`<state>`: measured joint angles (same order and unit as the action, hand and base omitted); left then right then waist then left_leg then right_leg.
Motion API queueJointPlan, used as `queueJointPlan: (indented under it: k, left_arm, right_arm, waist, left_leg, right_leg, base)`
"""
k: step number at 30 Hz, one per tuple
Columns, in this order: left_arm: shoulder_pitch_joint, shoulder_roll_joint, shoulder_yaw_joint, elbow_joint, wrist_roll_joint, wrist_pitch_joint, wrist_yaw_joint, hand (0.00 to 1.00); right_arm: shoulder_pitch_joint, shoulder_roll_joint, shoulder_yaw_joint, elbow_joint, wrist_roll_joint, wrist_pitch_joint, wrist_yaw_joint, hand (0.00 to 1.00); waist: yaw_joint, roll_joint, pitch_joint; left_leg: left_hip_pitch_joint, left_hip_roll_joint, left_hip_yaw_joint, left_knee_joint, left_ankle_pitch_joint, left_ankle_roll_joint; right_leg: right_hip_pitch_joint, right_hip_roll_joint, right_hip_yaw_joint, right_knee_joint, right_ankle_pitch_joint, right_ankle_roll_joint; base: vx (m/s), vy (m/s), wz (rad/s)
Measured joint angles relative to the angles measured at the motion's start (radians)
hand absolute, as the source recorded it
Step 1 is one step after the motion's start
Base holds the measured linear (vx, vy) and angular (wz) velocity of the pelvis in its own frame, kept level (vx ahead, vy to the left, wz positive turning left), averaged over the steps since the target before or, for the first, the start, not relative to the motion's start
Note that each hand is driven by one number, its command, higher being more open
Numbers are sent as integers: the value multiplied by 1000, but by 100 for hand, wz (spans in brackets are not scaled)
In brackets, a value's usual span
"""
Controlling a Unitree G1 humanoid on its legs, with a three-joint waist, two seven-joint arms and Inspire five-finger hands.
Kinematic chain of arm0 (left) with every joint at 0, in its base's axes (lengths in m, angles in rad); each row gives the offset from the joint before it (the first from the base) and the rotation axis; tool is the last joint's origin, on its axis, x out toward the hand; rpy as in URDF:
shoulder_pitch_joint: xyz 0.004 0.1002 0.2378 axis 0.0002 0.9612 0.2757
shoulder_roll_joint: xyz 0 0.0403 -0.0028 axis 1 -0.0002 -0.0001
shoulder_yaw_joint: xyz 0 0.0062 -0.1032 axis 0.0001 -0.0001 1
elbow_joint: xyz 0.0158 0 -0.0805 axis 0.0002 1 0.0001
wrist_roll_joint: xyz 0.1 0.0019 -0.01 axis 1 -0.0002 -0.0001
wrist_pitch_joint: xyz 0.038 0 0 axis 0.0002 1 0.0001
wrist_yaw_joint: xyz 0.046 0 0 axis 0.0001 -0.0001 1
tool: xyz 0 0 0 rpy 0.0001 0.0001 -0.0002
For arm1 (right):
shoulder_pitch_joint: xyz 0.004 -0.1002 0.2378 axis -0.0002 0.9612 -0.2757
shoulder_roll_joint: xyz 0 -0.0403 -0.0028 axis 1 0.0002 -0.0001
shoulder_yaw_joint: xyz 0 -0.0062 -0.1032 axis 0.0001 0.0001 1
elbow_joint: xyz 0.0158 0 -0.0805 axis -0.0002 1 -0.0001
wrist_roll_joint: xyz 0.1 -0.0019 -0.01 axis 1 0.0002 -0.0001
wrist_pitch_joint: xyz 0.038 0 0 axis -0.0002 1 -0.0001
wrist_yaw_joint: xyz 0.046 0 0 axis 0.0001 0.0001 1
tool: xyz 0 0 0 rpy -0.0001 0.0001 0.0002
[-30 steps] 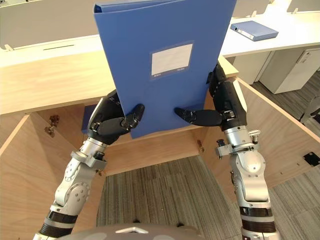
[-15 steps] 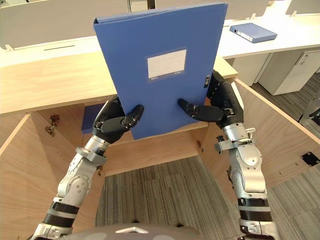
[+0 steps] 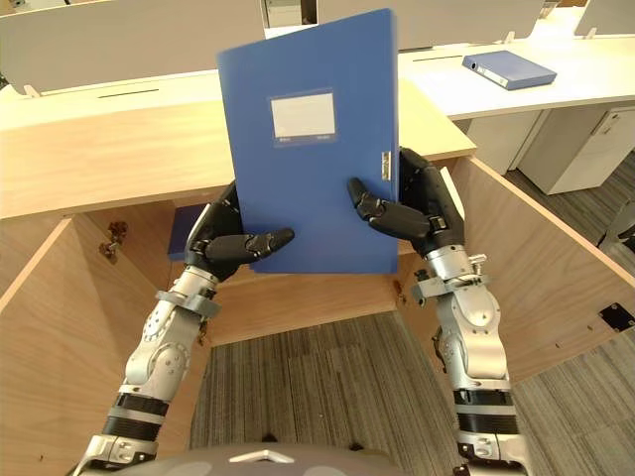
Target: Walk over to the cabinet, pick up the folder, carry it to the office cabinet, place the folder inside the office cabinet, then close the office cabinet door
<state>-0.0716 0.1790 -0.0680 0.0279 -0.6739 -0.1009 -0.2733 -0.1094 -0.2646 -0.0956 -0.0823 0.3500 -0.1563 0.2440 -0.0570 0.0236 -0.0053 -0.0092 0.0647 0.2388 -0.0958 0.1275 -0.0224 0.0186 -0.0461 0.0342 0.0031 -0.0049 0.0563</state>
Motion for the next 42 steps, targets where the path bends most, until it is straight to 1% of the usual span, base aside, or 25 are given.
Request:
queueJointPlan:
  k: [4, 6, 11, 13, 14, 16, 18, 19, 20, 22, 24, 27, 28, 29, 33, 38, 42]
  left_arm:
    - [0, -29, 25, 4, 35, -19, 55, 100]
    - [0, -62, 60, 4, 68, -48, 100, 100]
    - [16, -117, 140, -18, 174, -90, 210, 100]
    - [54, -136, 204, -72, 217, -111, 265, 100]
    - [59, -139, 212, -79, 221, -114, 272, 100]
    - [85, -153, 267, -120, 268, -140, 323, 100]
    - [105, -154, 295, -142, 297, -154, 346, 100]
    - [119, -157, 327, -150, 323, -161, 367, 100]
    - [127, -157, 332, -152, 332, -162, 375, 100]
    - [149, -164, 351, -152, 357, -162, 394, 100]
    - [194, -192, 371, -150, 373, -161, 412, 100]
    - [246, -194, 372, -123, 388, -157, 421, 100]
    - [257, -194, 372, -88, 432, -148, 422, 100]
    - [259, -195, 372, -79, 440, -148, 423, 100]
    - [276, -195, 370, 59, 526, -120, 427, 100]
    - [294, -195, 371, 254, 546, -74, 437, 100]
    - [303, -193, 372, 429, 602, -40, 435, 100]
  right_arm:
    - [0, 9, -1, 18, -6, 3, -35, 0]
    - [0, 37, -6, 18, -6, 3, -59, 0]
    - [1, 81, -44, 14, -37, 3, -91, 0]
    - [7, 103, -51, 3, -37, 3, -116, 0]
    - [10, 107, -53, -1, -37, 3, -118, 0]
    - [33, 133, -77, -35, -37, 0, -125, 0]
    - [46, 148, -89, -56, -35, -3, -131, 0]
    - [52, 152, -92, -66, -34, -9, -139, 0]
    - [55, 154, -94, -72, -34, -9, -140, 0]
    - [78, 164, -110, -103, -32, -12, -140, 0]
    - [96, 188, -123, -127, -31, -20, -143, 0]
    - [111, 193, -123, -137, -34, -23, -154, 0]
    - [125, 194, -123, -142, -34, -23, -163, 0]
    - [127, 194, -123, -142, -35, -23, -164, 0]
    - [159, 212, -121, -143, -39, -23, -173, 0]
    - [208, 232, -113, -151, -54, -23, -203, 0]
    - [244, 231, -67, -168, -88, -23, -213, 0]
  waist:
    - [1, -1, 0]
    - [1, -1, 0]
    - [1, -2, 1]
    - [2, -4, 3]
    - [2, -5, 3]
    - [8, -7, 4]
    - [8, -8, 5]
    - [9, -9, 6]
    - [9, -10, 6]
    - [19, -12, 7]
    - [22, -14, 8]
    - [24, -15, 9]
    - [28, -17, 10]
    - [29, -17, 10]
    - [31, -25, 15]
    - [31, -29, 15]
    - [30, -29, 15]
  left_leg:
    - [0, 0, -2, 0, 1, 0]
    - [0, 1, -3, 0, 1, -1]
    - [2, 1, -27, 0, 2, -3]
    - [2, 2, -35, 0, 2, -4]
    - [2, 2, -35, 0, 2, -4]
    - [2, 1, -40, 0, 1, -5]
    - [2, 1, -43, 0, 1, -5]
    - [2, 1, -47, 0, 1, -5]
    - [2, 1, -49, 0, 1, -5]
    - [2, 0, -53, 0, 1, -5]
    - [2, -1, -54, 0, 0, -6]
    - [2, -1, -55, 0, 0, -7]
    - [2, -1, -56, 0, -1, -7]
    - [2, -1, -56, 0, -1, -7]
    - [0, -1, -57, 0, -3, -10]
    - [-8, -1, -57, 0, -8, -17]
    - [-10, 2, -55, 1, -13, -22]
  right_leg:
    - [3, 0, -3, -4, 2, 0]
    - [6, 1, -6, -6, 4, -1]
    - [25, 1, -29, -19, 4, -1]
    - [32, 2, -37, -24, 3, -2]
    - [32, 2, -37, -24, 3, -2]
    - [35, 2, -43, -24, 1, -4]
    - [36, 2, -48, -24, 0, -4]
    - [39, 1, -52, -24, -1, -4]
    - [39, 1, -53, -24, -1, -4]
    - [41, 0, -57, -24, -4, -5]
    - [41, -3, -59, -23, -6, -4]
    - [42, -6, -61, -24, -7, -3]
    - [42, -6, -62, -24, -8, -3]
    - [42, -6, -63, -24, -9, -3]
    - [41, -6, -64, -24, -14, -3]
    - [35, -7, -65, -27, -15, -4]
    - [34, -4, -63, -30, -16, -4]
  base:
    - [0, 0, 0]
    - [0, 0, 0]
    - [-5, -9, 14]
    - [-7, -11, 10]
    - [-4, -10, 6]
    - [-2, -9, 6]
    - [-7, -7, 7]
    - [-13, -6, 8]
    - [-20, -3, 8]
    - [-22, 0, 6]
    - [-7, 2, 2]
    - [0, 0, 0]
    - [0, 0, 0]
    - [0, 0, 0]
    - [0, 0, 0]
    - [13, -3, 0]
    - [0, 0, 0]
